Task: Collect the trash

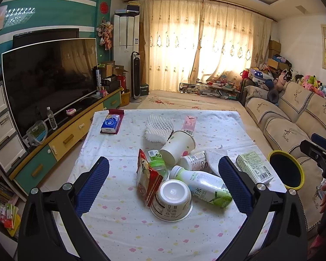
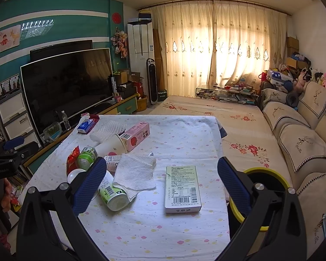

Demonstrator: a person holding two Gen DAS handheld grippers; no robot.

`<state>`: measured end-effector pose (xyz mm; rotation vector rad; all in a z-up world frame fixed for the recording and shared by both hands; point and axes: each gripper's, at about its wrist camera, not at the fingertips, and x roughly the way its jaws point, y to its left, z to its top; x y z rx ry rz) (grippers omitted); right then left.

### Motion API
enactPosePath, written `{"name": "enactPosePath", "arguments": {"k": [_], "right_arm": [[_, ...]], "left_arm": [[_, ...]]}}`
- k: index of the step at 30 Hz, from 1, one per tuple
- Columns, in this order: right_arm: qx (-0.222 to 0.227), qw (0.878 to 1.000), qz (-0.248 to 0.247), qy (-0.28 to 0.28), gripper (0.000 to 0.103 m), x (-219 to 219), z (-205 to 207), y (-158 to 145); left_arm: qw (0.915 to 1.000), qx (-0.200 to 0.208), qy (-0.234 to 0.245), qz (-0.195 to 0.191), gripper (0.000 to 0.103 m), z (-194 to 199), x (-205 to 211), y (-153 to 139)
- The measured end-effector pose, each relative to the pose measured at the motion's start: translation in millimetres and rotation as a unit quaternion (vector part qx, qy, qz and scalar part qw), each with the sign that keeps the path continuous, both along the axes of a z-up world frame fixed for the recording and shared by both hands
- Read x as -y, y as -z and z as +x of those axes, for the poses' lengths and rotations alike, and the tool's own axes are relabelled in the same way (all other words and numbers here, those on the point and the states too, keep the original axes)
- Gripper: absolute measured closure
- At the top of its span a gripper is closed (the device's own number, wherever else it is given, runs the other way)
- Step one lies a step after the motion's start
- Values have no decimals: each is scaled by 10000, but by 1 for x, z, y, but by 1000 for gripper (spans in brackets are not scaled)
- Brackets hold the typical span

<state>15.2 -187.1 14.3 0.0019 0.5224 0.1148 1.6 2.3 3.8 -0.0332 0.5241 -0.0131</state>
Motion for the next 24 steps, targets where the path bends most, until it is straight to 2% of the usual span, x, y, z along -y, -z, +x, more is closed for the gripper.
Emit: {"name": "enactPosePath", "arguments": {"k": [5,24], "right_arm": [[-52,10000,24,10,6,1,14,8],[-88,10000,32,19,6,0,16,12]], "left_arm": [[10000,-14,13,1,4,0,1,0],[10000,-46,80,-7,4,3,4,1]]}}
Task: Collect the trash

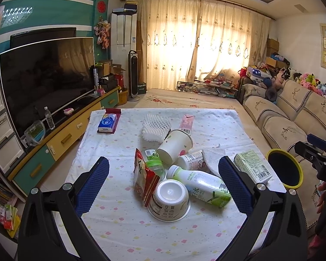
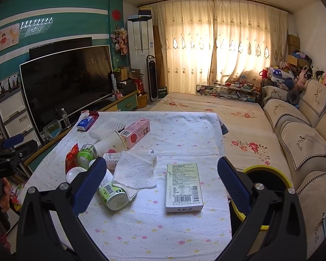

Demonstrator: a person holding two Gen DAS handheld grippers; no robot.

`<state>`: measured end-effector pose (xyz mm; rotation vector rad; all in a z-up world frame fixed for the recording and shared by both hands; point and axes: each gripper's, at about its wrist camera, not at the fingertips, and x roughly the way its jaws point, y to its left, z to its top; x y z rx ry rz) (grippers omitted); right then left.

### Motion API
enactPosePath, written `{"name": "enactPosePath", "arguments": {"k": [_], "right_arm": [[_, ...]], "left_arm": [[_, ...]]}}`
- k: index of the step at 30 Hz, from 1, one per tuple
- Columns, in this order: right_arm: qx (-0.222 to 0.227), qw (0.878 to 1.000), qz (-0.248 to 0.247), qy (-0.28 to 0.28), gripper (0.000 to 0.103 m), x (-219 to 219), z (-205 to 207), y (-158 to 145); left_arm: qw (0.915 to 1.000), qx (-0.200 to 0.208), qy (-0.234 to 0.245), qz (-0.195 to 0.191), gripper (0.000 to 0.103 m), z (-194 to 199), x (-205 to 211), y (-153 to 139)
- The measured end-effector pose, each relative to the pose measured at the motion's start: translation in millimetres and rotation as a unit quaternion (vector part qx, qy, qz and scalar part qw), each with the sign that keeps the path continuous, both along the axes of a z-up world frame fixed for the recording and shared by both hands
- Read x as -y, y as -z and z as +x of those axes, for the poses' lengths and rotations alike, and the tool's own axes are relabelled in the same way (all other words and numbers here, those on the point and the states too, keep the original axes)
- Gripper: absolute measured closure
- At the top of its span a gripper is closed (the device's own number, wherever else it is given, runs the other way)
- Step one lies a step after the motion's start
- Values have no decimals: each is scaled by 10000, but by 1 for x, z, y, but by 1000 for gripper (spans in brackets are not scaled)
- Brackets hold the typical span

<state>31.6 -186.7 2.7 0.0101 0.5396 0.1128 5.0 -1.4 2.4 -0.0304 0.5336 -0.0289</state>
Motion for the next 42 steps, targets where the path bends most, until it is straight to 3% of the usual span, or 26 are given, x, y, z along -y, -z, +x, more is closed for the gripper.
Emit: {"name": "enactPosePath", "arguments": {"k": [42], "right_arm": [[-198,9998,12,-28,6,0,1,20]], "left_arm": [[10000,-54,-7,-21,4,3,1,8]]}}
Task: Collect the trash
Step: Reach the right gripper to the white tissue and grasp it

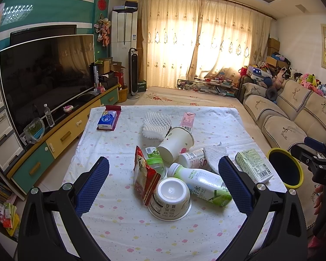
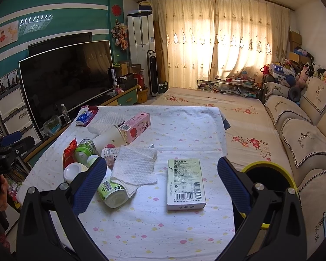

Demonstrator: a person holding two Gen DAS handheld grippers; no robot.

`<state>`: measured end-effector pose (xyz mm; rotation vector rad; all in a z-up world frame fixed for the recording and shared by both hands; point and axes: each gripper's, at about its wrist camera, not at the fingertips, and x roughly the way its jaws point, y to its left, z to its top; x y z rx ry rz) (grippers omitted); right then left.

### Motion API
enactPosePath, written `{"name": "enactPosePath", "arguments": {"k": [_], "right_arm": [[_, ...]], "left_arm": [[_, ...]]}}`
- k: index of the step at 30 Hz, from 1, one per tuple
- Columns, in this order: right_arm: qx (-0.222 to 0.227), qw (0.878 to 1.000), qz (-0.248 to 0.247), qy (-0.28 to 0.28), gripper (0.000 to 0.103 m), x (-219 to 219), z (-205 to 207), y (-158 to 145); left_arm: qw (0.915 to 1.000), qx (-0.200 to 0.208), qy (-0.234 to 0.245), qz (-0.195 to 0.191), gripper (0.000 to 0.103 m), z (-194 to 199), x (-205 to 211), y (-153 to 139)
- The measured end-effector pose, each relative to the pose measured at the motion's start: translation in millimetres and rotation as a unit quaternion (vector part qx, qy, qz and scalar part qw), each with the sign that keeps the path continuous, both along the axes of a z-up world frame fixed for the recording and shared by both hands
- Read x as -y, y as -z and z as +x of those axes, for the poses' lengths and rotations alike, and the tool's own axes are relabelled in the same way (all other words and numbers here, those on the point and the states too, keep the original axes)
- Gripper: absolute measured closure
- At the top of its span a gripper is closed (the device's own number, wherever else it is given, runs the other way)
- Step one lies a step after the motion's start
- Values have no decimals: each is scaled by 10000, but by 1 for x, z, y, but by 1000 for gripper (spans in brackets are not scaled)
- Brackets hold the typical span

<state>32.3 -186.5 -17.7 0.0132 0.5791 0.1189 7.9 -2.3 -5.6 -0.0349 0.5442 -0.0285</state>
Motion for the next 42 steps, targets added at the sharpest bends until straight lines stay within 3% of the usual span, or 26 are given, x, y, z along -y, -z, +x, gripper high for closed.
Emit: {"name": "enactPosePath", "arguments": {"k": [10,29,39,41,42], "right_arm": [[-326,9994,-4,-83,6,-1,23,8],[-1608,9849,64,-636,8,-44,130,82],[-2178,9732,-41,-738,22,-65,168,114],[-2331,9695,-6,-753,29,-65,171,121],[-2380,9681,23,-779,37,-65,172,123]], "left_arm": [[9999,-74,-99,-46,4,5,-10,5],[9989,-421,-106,-178,4,38,-23,30],[9985,-516,-69,-178,4,53,-24,37],[9984,-533,-55,-184,4,55,-25,37],[9983,-545,-49,-186,4,56,-25,38]]}}
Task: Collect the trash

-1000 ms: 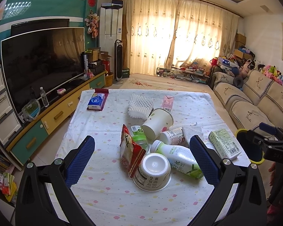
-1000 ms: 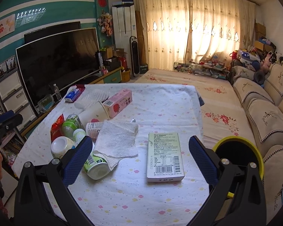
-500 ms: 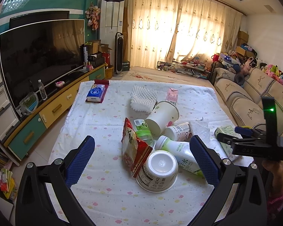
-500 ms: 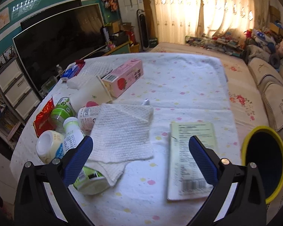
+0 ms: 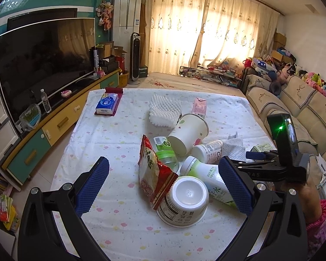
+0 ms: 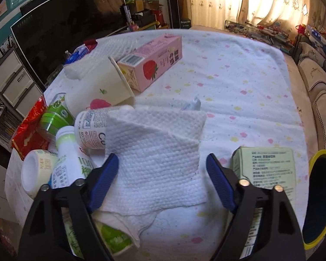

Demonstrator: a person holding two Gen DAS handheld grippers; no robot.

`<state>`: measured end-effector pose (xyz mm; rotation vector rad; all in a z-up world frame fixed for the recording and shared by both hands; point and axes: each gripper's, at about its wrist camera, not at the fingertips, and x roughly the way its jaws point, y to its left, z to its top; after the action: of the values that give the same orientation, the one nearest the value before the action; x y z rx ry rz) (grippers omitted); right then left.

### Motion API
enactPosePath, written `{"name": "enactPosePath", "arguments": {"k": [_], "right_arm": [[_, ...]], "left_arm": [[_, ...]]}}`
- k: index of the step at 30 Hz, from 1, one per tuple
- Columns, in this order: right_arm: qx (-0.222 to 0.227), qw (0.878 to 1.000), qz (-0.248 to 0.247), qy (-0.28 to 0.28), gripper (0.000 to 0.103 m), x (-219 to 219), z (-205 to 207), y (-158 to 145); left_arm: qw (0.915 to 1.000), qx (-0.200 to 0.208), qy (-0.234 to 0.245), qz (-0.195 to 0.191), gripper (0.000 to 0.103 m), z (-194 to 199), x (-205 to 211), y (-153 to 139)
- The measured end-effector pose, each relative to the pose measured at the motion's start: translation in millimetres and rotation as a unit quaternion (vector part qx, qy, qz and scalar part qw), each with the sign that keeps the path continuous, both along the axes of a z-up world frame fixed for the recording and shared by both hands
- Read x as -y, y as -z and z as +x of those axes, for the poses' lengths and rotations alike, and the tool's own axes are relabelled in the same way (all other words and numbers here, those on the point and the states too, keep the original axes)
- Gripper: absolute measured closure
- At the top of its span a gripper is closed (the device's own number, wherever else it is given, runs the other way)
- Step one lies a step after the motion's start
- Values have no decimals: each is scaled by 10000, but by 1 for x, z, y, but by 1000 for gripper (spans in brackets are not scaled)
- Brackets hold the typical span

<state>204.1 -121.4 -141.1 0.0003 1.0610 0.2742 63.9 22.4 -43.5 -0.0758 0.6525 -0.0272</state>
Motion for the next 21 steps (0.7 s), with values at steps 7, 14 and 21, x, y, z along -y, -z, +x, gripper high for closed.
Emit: {"name": "enactPosePath", "arguments": {"k": [7,14,21], "right_arm": [[255,9993,286,11,79,5,-11,-15],[739,9943,767,65,96,26,-33,-57],[1136,9895,894,63,96,47,-54,-93]], "left_arm": [[10000,-32,39,12,4,8,1,3],[10000,-4,88,21,4,7,4,1],[9999,23,149,22,4,4,10,-2]]}}
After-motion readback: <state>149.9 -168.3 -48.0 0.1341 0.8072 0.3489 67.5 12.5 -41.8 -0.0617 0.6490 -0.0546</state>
